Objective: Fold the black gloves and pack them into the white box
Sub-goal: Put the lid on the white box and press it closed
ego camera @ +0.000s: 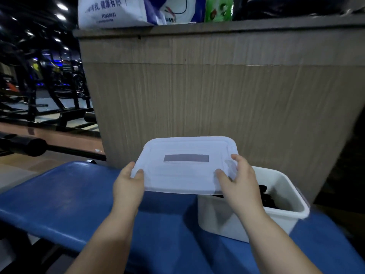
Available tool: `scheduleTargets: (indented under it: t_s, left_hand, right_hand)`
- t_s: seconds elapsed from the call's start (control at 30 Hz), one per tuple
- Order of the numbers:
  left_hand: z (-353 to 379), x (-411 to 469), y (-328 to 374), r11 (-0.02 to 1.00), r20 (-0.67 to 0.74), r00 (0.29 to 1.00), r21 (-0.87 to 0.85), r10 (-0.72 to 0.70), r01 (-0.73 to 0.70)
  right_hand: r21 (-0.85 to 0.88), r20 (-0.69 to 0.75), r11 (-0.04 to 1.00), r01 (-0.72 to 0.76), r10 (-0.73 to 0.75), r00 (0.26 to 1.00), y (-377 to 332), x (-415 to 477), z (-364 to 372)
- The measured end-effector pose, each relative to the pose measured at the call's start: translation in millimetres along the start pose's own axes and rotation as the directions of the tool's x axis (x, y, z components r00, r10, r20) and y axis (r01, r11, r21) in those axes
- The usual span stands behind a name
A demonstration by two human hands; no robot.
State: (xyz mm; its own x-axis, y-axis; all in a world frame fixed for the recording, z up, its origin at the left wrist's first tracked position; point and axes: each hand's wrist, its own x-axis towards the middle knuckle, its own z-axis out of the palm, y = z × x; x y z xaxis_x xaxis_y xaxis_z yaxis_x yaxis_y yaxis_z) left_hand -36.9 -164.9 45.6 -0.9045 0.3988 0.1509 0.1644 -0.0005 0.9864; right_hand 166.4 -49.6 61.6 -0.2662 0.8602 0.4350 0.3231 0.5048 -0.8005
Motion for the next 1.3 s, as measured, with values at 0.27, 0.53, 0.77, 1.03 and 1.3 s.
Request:
scheduleTargets:
  t_s: [0.27,0.53,0.77,1.03,1.3]
  left_hand:
    - [79.5,-41.9,15.1,1.0,0.227,0.974,0.021,0.011,-0.016]
    - [120.9,-61.5,14.2,0.982,0.368,0.93,0.166,0.022,-0.089]
    - [127.2,-66.1,9.0,0.949,0.387,0.921,0.275,0.039,-0.156]
    - [131.2,-49.5,-13.6,0.888,0.418,0.908,0.402,0.04,-0.224]
    - [130.8,-44.3,-18.6,0.859,0.438,0.897,0.434,0.061,-0.27]
  right_hand:
    - [-0.177,-0.113,0.964,-0.199,0.18,0.977,39.5,4.9,-75.8]
    - [-0.24,-0.126,0.92,-0.308,0.285,0.95,73.5,9.7,-112.9]
    - [-0.28,-0.049,0.897,-0.341,0.341,0.939,88.5,10.7,-109.7]
    - [-0.315,-0.039,0.884,-0.346,0.352,0.935,100.7,15.8,-107.2]
    - [-0.328,-0.048,0.882,-0.337,0.341,0.939,104.2,17.4,-103.9]
